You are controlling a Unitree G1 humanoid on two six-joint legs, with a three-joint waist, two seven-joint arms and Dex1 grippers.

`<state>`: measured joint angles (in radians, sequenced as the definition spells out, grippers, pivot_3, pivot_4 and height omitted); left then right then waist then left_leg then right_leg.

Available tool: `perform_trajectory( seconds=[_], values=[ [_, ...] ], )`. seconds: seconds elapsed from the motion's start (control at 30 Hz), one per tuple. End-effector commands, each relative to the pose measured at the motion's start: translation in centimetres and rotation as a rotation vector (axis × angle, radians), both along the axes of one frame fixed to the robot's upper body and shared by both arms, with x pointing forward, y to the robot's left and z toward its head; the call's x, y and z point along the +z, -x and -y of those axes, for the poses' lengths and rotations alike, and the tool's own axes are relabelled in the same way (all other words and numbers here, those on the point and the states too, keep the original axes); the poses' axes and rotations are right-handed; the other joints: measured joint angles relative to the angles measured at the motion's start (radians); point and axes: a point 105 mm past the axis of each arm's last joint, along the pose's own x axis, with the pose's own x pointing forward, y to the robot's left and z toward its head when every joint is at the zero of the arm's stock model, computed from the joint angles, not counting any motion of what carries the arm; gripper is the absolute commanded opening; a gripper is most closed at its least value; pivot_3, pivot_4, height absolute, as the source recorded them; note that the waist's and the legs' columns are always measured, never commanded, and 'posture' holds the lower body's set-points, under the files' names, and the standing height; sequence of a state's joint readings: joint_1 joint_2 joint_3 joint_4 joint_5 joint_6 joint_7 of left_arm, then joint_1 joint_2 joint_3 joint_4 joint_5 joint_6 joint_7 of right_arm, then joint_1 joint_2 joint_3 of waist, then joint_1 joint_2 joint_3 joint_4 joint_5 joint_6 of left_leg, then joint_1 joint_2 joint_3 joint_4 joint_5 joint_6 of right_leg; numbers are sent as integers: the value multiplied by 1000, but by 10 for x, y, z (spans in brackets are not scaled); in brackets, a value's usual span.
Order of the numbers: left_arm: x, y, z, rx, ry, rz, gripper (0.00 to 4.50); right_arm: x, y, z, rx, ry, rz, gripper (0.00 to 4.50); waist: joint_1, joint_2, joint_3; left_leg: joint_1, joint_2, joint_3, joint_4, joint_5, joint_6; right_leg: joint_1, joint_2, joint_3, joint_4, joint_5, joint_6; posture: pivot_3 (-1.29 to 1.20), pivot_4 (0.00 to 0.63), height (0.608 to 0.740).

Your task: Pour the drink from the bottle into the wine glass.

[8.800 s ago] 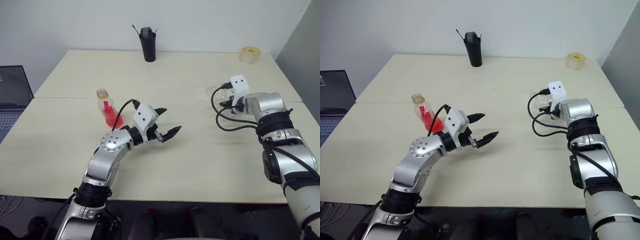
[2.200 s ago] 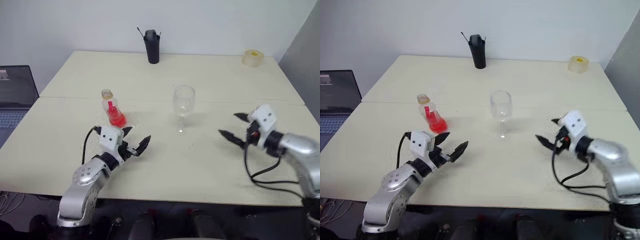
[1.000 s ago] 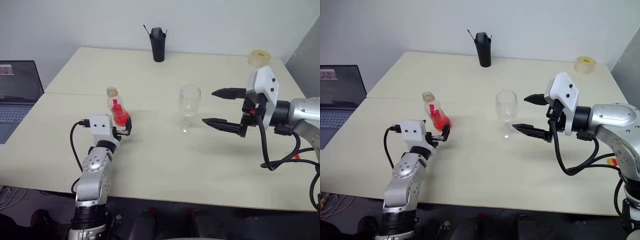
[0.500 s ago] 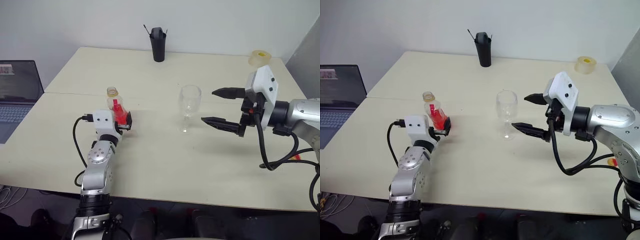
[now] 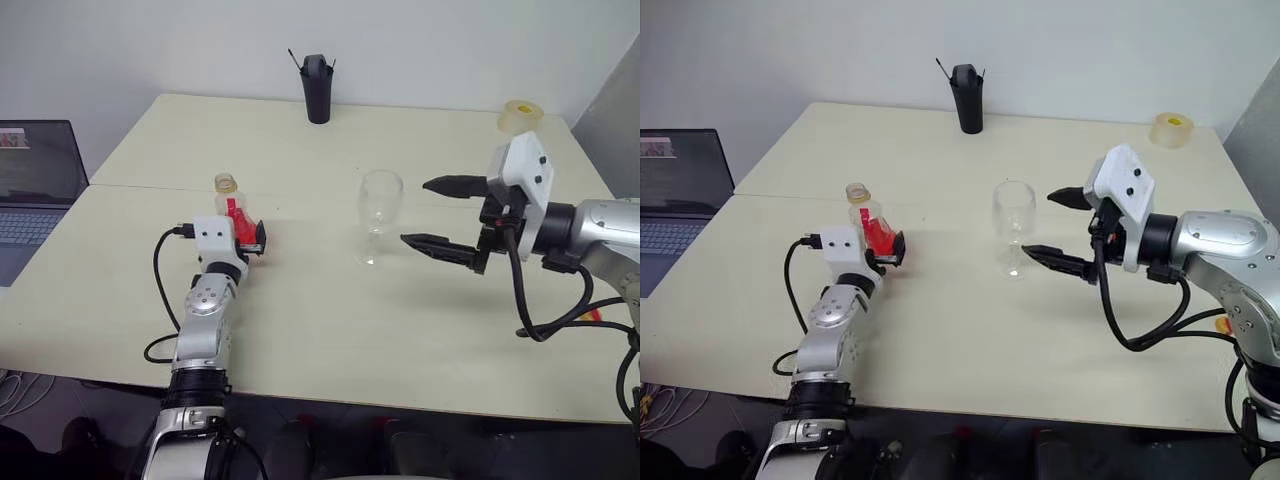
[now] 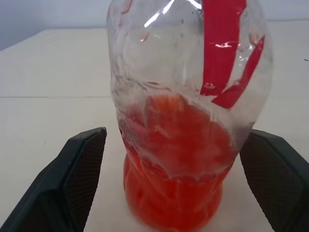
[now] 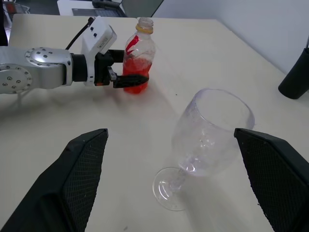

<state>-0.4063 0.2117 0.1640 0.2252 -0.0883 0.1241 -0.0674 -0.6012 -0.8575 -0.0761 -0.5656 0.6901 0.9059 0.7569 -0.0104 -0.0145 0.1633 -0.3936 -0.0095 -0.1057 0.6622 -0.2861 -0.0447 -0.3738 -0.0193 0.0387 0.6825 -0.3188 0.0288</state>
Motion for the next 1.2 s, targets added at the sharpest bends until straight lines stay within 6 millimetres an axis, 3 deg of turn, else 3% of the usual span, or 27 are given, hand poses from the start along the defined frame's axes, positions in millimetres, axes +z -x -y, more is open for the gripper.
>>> perform_trajectory(
  seconds=[0.03, 0.3, 0.4, 0.67, 0.8, 1.07, 1.2],
  values=[
    [17, -7, 2, 7, -14, 62, 4500, 9, 3, -1, 4, -7, 44, 4479, 0, 0, 0, 0, 0, 0, 0, 0, 0, 0, 0, 0, 0, 0, 0, 0, 150, 740],
    [26, -17, 13, -19, -18, 90, 4500, 17, 1, 5, -32, -74, 29, 4479, 0, 0, 0, 0, 0, 1, 0, 0, 0, 0, 0, -1, 0, 0, 0, 0, 150, 740],
    [26, -17, 15, -23, -15, 92, 3936, 18, -1, 5, -43, -94, 10, 4500, 1, 0, 0, -1, 0, 0, 0, 0, 0, 0, 0, -1, 0, 0, 0, 0, 150, 740],
    [26, -17, 17, -28, -21, 95, 1751, 21, 0, -5, -33, -136, 5, 4500, 2, 0, 0, -1, -1, 0, 0, 0, 0, -1, 0, -1, 0, 0, 0, 0, 150, 740],
    [26, -16, 17, -29, -19, 96, 1106, 21, -1, -6, -32, -132, 2, 4500, 2, 0, 0, -1, -1, 0, 0, 0, 0, -1, 0, -1, 0, 0, 0, 0, 150, 740],
    [26, -14, 15, -25, -22, 100, 1004, 21, -2, -5, -31, -120, 6, 4500, 2, 0, 0, -1, -1, 0, 0, 0, 0, -1, 0, -1, 0, 0, 0, 0, 150, 740],
    [35, -18, 19, -57, -47, 119, 1004, 21, -1, -4, -38, -124, 7, 4500, 2, 0, 0, -1, -1, 1, 0, 0, 0, -1, 0, -1, 0, 0, 0, 0, 150, 740]
  ],
)
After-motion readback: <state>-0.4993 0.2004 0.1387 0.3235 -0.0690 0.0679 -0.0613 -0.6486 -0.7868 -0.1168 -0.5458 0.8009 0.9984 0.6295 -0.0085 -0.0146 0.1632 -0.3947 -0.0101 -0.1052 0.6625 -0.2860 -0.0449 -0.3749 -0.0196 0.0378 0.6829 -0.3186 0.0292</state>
